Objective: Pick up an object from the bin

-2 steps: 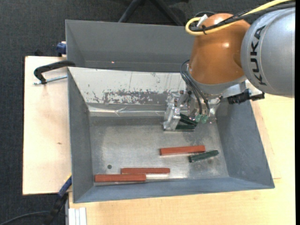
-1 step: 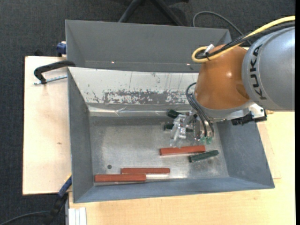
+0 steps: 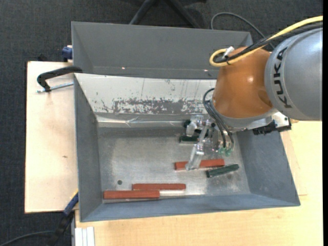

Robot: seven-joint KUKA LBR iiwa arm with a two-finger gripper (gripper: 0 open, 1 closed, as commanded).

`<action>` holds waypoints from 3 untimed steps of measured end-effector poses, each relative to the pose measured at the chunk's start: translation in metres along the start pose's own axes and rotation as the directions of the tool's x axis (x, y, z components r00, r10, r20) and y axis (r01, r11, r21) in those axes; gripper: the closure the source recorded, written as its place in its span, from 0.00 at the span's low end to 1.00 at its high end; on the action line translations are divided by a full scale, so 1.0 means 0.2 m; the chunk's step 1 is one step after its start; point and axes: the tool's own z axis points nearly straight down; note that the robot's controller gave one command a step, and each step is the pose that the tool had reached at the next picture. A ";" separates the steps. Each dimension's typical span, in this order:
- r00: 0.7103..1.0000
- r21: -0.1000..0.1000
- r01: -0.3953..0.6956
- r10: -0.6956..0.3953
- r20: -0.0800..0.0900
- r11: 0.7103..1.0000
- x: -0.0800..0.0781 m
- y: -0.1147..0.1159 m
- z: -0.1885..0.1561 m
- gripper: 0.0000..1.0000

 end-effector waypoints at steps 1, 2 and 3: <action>0.983 0.004 -0.181 0.181 -0.008 0.983 0.01 -0.25 0.53 0.00; 0.984 0.000 -0.180 0.180 -0.001 0.984 0.00 -0.24 0.51 1.00; 0.986 -0.003 -0.167 0.167 0.010 0.986 -0.09 -0.25 -0.42 1.00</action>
Offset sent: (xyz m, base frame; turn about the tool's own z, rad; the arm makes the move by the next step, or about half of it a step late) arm -0.0096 -0.0478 -0.1029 0.1808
